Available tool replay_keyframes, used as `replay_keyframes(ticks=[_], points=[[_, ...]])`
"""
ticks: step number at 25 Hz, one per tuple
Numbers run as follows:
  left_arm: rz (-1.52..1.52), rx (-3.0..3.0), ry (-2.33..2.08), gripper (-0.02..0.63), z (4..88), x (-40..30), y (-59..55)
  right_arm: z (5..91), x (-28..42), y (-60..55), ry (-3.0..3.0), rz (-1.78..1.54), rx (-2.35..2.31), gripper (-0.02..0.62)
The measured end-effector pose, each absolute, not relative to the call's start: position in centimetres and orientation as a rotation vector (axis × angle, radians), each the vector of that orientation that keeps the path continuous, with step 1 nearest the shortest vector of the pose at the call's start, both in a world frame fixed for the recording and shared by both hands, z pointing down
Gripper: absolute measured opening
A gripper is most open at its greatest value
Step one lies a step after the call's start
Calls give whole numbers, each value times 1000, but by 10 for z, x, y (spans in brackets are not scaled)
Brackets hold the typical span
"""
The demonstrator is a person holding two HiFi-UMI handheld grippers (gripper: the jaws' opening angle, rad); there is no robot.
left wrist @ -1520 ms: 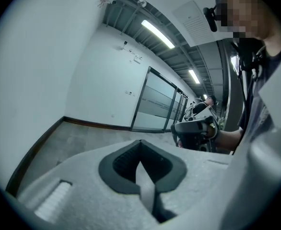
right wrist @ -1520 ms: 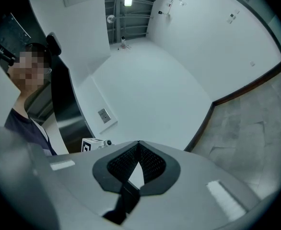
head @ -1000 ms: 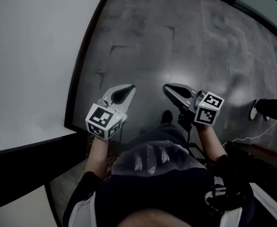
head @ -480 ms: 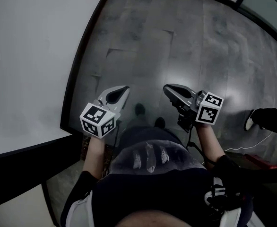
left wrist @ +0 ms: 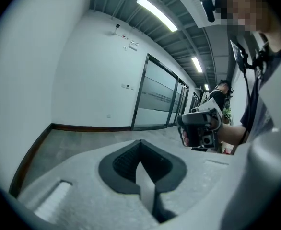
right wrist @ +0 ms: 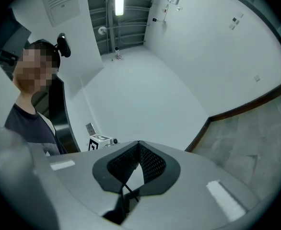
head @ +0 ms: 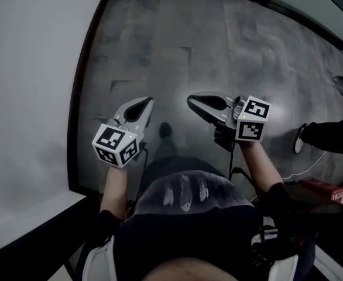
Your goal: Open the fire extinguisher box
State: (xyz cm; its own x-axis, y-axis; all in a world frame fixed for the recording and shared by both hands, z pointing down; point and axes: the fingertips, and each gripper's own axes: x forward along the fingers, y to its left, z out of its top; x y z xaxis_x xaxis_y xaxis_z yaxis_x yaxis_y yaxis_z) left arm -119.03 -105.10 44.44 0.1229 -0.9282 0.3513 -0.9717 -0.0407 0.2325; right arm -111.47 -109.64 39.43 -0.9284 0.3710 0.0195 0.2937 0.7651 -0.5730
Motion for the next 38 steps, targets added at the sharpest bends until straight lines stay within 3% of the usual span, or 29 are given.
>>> replay_keyframes(ticks=[9,14,25,32,38], points=[[80,1950,-1969,2,430,-1349,-1112,372,-1252,-1127,-2785,1096,-612,0],[34,1976,-1936,2,439,-1392,-1128,380,-1302,-1135,-2775,1031,-596,0],[106,2045,-1796,2,445,-1354,-1221,394,-1292,-1227,-2766,1150,-570,0],[294,2000,-1817,2,409,-1322,-1354,349,-1251,-1368,-2789,1283,-625,0],[256,2042,-1796,2,442,-1319,-1365,381,-1248,-1383,-2788,1296,-628,0]])
